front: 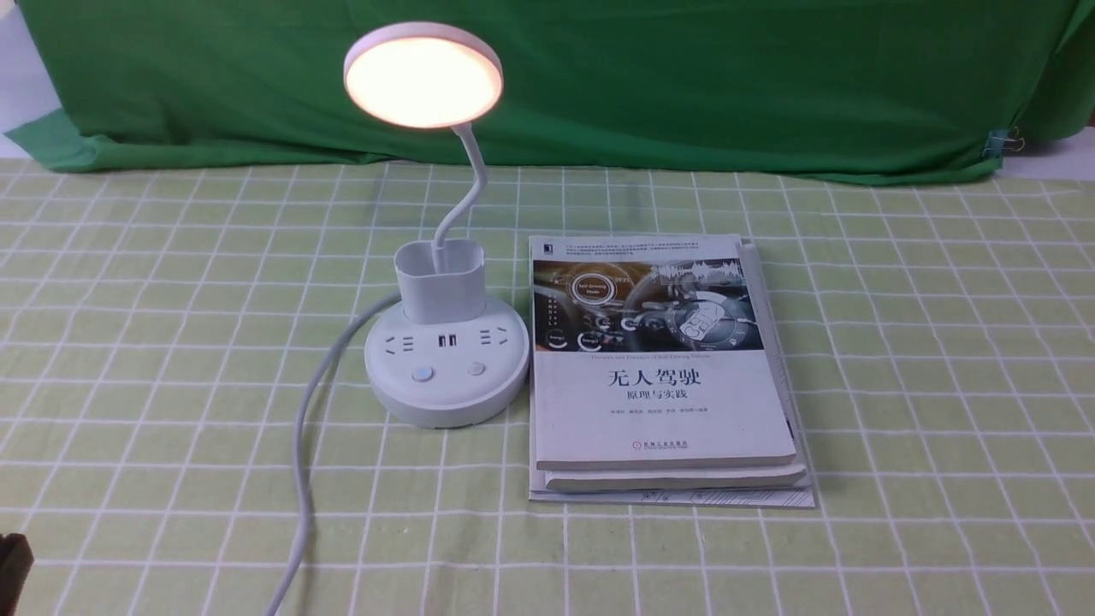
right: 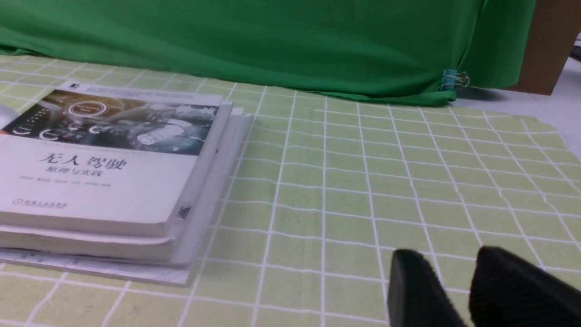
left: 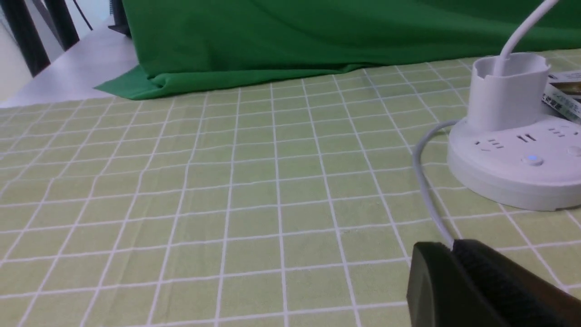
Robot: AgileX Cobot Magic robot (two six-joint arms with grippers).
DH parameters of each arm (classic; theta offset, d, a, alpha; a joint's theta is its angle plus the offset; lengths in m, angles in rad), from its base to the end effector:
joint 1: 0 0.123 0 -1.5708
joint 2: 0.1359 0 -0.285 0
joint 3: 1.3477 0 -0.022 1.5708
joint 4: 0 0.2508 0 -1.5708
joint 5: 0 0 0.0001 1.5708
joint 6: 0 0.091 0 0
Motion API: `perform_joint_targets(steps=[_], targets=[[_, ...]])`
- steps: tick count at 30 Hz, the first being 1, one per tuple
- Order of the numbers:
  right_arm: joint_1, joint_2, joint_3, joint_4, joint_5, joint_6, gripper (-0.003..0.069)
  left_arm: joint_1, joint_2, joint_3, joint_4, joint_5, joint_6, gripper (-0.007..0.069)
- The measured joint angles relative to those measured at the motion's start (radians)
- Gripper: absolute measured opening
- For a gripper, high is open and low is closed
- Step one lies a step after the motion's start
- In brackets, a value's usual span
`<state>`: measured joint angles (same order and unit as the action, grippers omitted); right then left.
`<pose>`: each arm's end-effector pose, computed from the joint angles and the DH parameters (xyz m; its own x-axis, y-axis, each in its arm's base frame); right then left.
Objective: Turn on the table lamp on the green coffee tablecloth with your hand.
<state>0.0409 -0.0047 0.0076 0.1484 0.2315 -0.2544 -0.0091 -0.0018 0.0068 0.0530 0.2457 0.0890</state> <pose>0.0553 0.0054 0.1901 -0.1351 -0.1152 -0.9841 -0.0898 0.9906 -0.1037 0.0555 0.0007 0.1887 -0.1613 0.1414 -0.9767 0.0192 0.9899 0.1402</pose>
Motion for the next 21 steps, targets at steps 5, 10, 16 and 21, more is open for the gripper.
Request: perform_joint_targets(steps=[5,10,16,21], targets=[[0.0,0.0,0.0,0.0,0.0,0.0,0.0245,0.065,0.0,0.0,0.005,-0.002,0.0,0.0019],[0.0,0.0,0.0,0.0,0.0,0.0,0.0245,0.089,0.0,0.0,0.004,-0.002,0.0,0.0019],[0.0,0.0,0.0,0.0,0.0,0.0,0.0245,0.089,0.0,0.0,0.007,-0.002,0.0,0.0019],[0.0,0.0,0.0,0.0,0.0,0.0,0.0245,0.089,0.0,0.0,0.007,-0.002,0.0,0.0019]])
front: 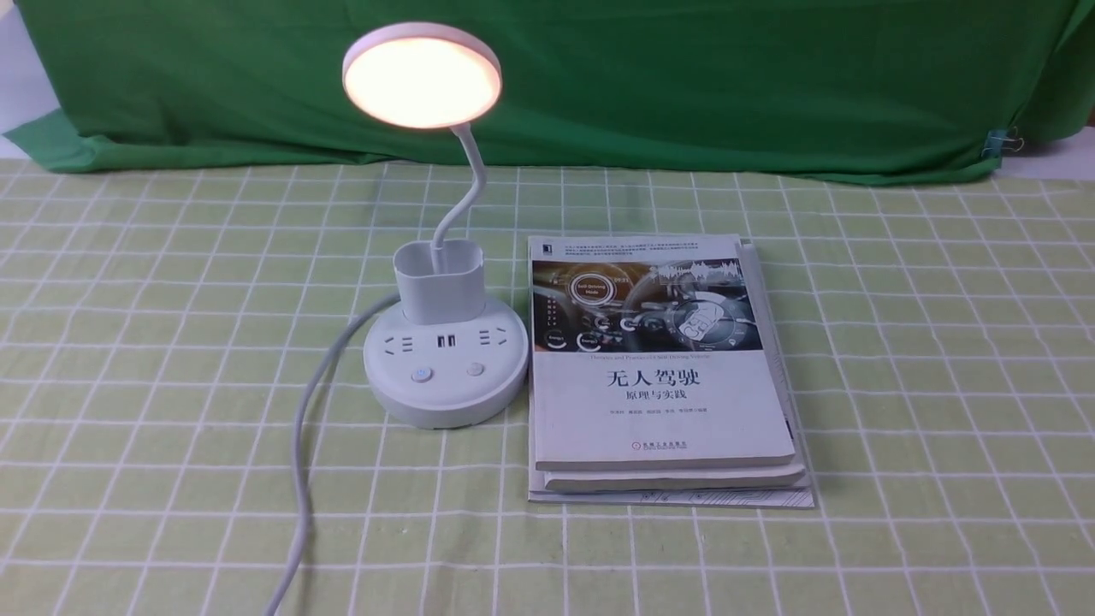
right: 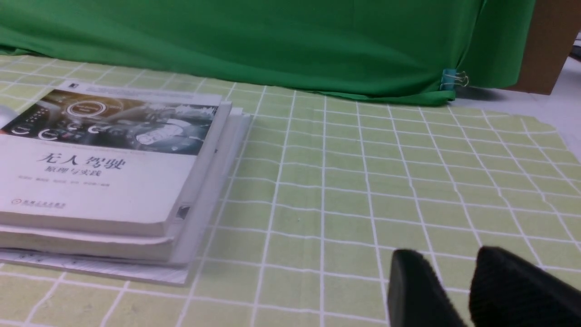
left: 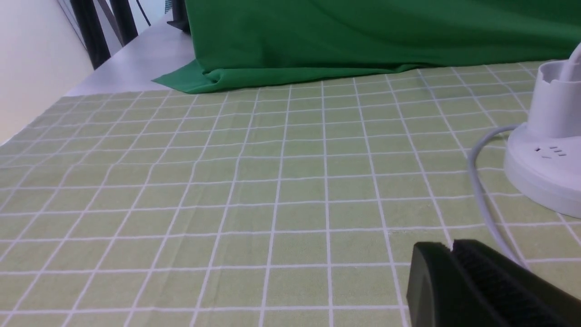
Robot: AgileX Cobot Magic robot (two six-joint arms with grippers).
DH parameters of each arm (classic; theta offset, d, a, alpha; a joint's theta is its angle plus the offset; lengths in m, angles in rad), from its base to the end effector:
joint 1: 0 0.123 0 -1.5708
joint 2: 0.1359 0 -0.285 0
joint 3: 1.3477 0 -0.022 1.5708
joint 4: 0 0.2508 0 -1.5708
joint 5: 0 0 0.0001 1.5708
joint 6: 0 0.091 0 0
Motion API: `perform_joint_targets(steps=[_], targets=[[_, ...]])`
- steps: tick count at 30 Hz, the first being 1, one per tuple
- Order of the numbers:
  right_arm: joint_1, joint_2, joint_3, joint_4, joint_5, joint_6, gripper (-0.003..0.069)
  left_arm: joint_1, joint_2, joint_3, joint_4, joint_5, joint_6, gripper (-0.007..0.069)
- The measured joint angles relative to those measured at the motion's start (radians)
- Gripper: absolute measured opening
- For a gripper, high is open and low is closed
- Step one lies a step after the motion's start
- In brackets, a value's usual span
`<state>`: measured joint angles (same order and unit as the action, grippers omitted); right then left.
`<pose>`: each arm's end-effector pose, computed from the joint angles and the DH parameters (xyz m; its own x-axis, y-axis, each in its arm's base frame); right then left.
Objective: Turn on the table lamp on the green coffee tablecloth with your hand.
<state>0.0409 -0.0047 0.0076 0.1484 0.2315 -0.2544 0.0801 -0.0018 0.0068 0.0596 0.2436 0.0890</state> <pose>0.0553 0.0054 0.1901 -0.1351 -0.1152 -0.9841 -0.0898 0.9906 -0.1037 0.0552 0.0057 0.1889 -0.1718 0.1330 -0.9761 -0.0697 0.9867 0.1467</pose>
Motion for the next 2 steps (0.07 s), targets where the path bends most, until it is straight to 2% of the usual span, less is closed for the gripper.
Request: perform_joint_targets(steps=[2], targets=[[0.0,0.0,0.0,0.0,0.0,0.0,0.0245,0.0,0.0,0.0,0.0,0.0,0.0,0.0019]])
